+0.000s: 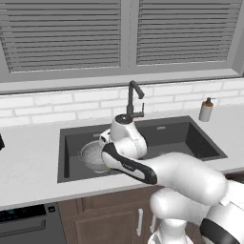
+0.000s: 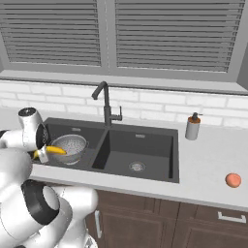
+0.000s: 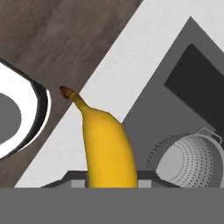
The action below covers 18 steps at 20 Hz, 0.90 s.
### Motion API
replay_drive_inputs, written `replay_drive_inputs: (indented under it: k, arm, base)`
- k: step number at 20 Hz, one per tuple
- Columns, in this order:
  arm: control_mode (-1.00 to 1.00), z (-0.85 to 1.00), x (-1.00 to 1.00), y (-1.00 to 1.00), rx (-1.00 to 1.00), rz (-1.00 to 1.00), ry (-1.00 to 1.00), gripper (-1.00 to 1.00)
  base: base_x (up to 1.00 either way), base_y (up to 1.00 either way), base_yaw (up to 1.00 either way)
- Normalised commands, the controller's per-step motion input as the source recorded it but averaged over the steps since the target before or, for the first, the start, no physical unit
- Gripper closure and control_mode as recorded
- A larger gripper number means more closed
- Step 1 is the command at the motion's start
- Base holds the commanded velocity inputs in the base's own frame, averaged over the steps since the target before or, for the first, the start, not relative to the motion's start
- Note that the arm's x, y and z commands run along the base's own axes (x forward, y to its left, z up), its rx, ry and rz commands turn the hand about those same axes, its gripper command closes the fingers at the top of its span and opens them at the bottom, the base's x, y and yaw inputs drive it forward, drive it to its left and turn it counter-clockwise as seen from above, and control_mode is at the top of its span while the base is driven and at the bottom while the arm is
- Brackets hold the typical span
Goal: Put the colander in the sink, put the banana, peach in the colander, and turn on the sink faucet and pour water over the colander.
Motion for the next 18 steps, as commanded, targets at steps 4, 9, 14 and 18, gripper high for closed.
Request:
replay_drive_inputs:
  k: [4, 9, 14, 18]
  arm:
    - [-1.0, 0.0, 0.93, 0.61, -0.1, 0.05, 0.06, 1.0]
    - [-1.0, 0.0, 1.0, 0.4, -0.08, 0.0, 0.06, 1.0]
    - [-1.0, 0.0, 0.86, 0.14, -0.02, 0.0, 0.05, 1.0]
    - [-1.0, 0.0, 0.34, 0.01, -0.01, 0.0, 0.09, 1.0]
  base:
    - [0.0, 0.0, 0.0]
    - [0.0, 0.0, 0.0]
    - [0.0, 0.0, 0.0]
    - [0.0, 0.0, 0.0]
